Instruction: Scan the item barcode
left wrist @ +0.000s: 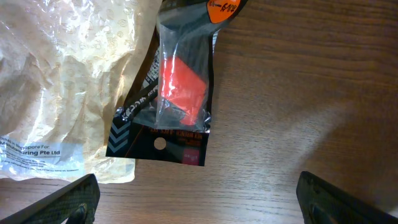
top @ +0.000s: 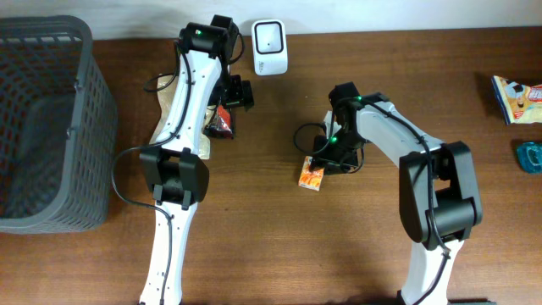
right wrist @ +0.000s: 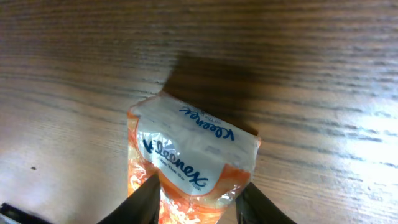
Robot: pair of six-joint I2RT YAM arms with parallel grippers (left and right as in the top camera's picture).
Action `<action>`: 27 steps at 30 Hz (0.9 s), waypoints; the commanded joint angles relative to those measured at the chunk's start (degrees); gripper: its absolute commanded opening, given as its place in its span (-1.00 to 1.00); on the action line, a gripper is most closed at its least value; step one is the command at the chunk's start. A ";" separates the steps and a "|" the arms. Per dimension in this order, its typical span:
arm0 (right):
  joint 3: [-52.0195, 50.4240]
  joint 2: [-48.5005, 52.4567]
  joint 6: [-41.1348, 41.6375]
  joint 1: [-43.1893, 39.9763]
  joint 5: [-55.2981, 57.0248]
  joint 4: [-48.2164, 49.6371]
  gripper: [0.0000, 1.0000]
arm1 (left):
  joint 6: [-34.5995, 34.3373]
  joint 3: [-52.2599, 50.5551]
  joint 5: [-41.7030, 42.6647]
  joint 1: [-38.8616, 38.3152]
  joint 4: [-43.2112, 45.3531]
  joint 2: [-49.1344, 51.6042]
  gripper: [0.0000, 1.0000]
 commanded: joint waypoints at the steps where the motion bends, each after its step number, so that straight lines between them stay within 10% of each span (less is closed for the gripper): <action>1: -0.96 -0.98 2.38 1.46 2.10 1.07 -0.49 | -0.33 0.68 -0.81 0.15 -0.09 -1.79 0.98; 7: -0.46 -1.01 3.41 0.76 2.12 0.76 -0.92 | -0.31 0.68 -0.81 0.15 -0.09 -1.79 0.99; 27: 8.13 -1.01 -38.95 -12.02 -45.46 -14.21 -0.92 | -0.31 0.68 -0.81 0.15 -0.09 -1.79 0.98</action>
